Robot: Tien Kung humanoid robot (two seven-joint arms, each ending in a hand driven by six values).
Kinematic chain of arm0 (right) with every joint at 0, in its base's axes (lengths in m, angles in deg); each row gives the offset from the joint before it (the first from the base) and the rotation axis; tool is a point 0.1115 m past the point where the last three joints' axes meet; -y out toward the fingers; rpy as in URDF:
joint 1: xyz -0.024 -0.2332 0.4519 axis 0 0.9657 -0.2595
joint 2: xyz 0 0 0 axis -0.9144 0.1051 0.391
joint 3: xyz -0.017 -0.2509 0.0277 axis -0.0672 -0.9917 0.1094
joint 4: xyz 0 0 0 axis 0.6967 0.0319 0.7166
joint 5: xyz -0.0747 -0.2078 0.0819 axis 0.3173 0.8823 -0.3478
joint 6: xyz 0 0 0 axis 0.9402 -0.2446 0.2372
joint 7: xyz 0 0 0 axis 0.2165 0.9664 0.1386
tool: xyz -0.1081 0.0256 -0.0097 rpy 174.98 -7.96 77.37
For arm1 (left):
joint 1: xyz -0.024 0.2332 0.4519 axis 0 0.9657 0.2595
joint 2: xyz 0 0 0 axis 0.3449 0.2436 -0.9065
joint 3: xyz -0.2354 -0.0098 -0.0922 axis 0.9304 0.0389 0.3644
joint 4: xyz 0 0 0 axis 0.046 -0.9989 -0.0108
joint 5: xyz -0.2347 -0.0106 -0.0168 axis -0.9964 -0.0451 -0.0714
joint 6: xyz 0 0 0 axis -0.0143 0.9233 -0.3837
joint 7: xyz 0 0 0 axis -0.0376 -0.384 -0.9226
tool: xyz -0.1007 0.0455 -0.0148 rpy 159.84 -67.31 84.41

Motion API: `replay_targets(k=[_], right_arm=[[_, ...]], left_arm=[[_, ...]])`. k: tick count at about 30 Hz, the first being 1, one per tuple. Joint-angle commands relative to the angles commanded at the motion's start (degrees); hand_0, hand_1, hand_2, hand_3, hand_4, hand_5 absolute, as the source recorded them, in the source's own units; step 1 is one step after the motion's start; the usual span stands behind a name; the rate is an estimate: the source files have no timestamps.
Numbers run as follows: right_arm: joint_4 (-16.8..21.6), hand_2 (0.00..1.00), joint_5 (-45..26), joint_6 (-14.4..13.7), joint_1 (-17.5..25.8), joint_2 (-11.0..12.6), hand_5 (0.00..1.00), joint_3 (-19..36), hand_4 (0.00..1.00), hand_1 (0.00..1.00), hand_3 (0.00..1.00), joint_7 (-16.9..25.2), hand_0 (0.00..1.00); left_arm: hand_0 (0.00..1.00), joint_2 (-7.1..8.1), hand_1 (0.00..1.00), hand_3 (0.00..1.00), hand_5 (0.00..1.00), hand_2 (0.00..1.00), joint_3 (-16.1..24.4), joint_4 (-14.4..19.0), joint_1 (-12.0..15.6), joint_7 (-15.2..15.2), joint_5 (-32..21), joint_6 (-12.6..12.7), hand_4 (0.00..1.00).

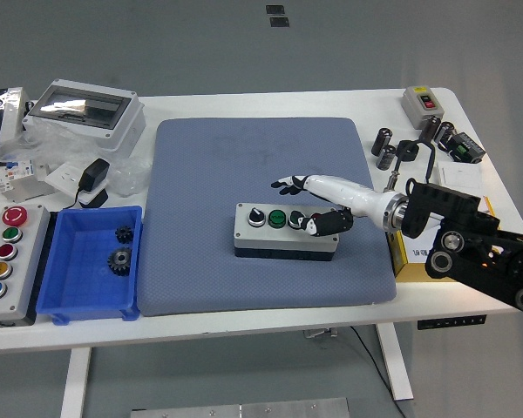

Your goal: Pick up the button,place it on the desk,press the button,press the button

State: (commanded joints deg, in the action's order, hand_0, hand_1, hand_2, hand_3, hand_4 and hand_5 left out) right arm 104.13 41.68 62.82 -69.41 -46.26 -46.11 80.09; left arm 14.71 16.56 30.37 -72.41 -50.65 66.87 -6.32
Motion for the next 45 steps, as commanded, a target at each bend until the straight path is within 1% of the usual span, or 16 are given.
replay_targets(k=[3, 5, 8, 12, 15, 18, 19, 21, 24, 25, 30, 31, 36, 38, 42, 45], right_arm=[[2.82, 0.897, -2.14, 1.61, -0.10, 2.06, 0.030, 2.94, 0.340, 0.900, 0.969, -0.65, 0.954], [4.65, 0.897, -1.96, 2.97, -0.10, 3.82, 0.030, 4.51, 0.340, 0.900, 0.969, -2.90, 0.954], [7.72, 0.895, -1.52, 7.66, -0.68, 7.07, 0.026, 6.90, 0.344, 0.896, 0.971, -8.15, 0.954], [10.57, 0.895, -6.26, 15.99, -2.73, 11.04, 0.026, 8.17, 0.344, 0.896, 0.971, -16.09, 0.954], [11.05, 0.902, -9.74, 21.40, -3.98, 12.10, 0.023, 9.80, 0.352, 0.908, 0.978, -21.08, 0.970], [10.70, 0.902, -11.55, 25.60, -5.28, 12.11, 0.023, 10.32, 0.352, 0.908, 0.978, -24.90, 0.970], [10.36, 0.846, -12.04, 26.90, -6.06, 11.92, 0.029, 9.74, 0.362, 0.817, 0.949, -26.13, 0.808], [9.66, 0.846, -12.96, 29.17, -7.51, 11.34, 0.029, 8.23, 0.362, 0.817, 0.949, -28.01, 0.808], [8.89, 0.846, -13.66, 30.43, -9.09, 10.25, 0.029, 6.00, 0.362, 0.817, 0.949, -29.19, 0.808], [8.75, 0.546, -13.81, 30.61, -9.52, 9.89, 0.177, 5.29, 0.297, 0.327, 0.965, -29.43, 0.184], [8.24, 0.546, -14.31, 30.82, -10.83, 8.50, 0.177, 3.42, 0.297, 0.327, 0.965, -29.85, 0.184], [8.07, 0.304, -14.31, 30.78, -10.95, 8.21, 0.129, 3.37, 0.224, 0.140, 0.947, -29.85, 0.060], [7.37, 0.304, -14.35, 30.60, -11.36, 6.74, 0.129, 2.98, 0.224, 0.140, 0.947, -29.78, 0.060], [7.24, 0.275, -14.45, 30.60, -11.41, 6.34, 0.105, 2.69, 0.213, 0.125, 0.944, -29.78, 0.051], [7.05, 0.275, -14.70, 30.67, -11.48, 5.98, 0.105, 2.09, 0.213, 0.125, 0.944, -29.78, 0.051], [6.97, 0.258, -14.91, 30.74, -11.45, 5.96, 0.080, 1.63, 0.183, 0.112, 0.937, -29.81, 0.031]], left_arm=[[0.671, -0.03, 0.631, 0.598, 0.225, 0.569, 0.02, -0.01, 0.00, 0.03, 0.02, -0.02, 0.638], [0.671, -0.07, 0.631, 0.598, 0.225, 0.569, -0.04, -0.03, 0.01, 0.07, -0.11, 0.01, 0.638], [0.672, -0.11, 0.631, 0.597, 0.224, 0.566, -0.04, 0.00, 0.14, -0.01, -0.16, 0.05, 0.637], [0.672, 0.02, 0.631, 0.597, 0.224, 0.566, 0.09, 0.09, 0.33, -0.19, -0.11, 0.14, 0.637], [0.671, 0.07, 0.631, 0.596, 0.223, 0.566, 0.18, 0.11, 0.30, -0.21, 0.00, 0.14, 0.637], [0.671, 0.08, 0.631, 0.596, 0.223, 0.566, 0.20, 0.11, 0.20, -0.18, 0.02, 0.13, 0.637], [0.672, 0.11, 0.631, 0.596, 0.223, 0.566, 0.24, 0.13, 0.18, -0.23, 0.07, 0.12, 0.637], [0.672, 0.17, 0.631, 0.596, 0.223, 0.566, 0.26, 0.16, 0.16, -0.30, 0.09, 0.14, 0.637], [0.672, 0.24, 0.631, 0.596, 0.223, 0.566, 0.20, 0.19, 0.11, -0.38, -0.01, 0.17, 0.637], [0.672, 0.26, 0.631, 0.595, 0.223, 0.566, 0.21, 0.21, 0.08, -0.41, 0.01, 0.17, 0.637], [0.672, 0.33, 0.631, 0.595, 0.223, 0.566, 0.19, 0.25, 0.06, -0.54, 0.04, 0.16, 0.637], [0.672, 0.34, 0.632, 0.595, 0.223, 0.566, 0.19, 0.27, 0.08, -0.57, 0.06, 0.16, 0.637], [0.672, 0.37, 0.632, 0.595, 0.223, 0.566, 0.27, 0.31, 0.10, -0.65, 0.24, 0.11, 0.637], [0.671, 0.38, 0.631, 0.595, 0.223, 0.566, 0.29, 0.31, 0.10, -0.65, 0.28, 0.10, 0.637], [0.671, 0.41, 0.631, 0.595, 0.223, 0.566, 0.35, 0.32, 0.10, -0.67, 0.38, 0.09, 0.637], [0.672, 0.42, 0.632, 0.595, 0.224, 0.566, 0.37, 0.31, 0.07, -0.64, 0.42, 0.08, 0.637]])
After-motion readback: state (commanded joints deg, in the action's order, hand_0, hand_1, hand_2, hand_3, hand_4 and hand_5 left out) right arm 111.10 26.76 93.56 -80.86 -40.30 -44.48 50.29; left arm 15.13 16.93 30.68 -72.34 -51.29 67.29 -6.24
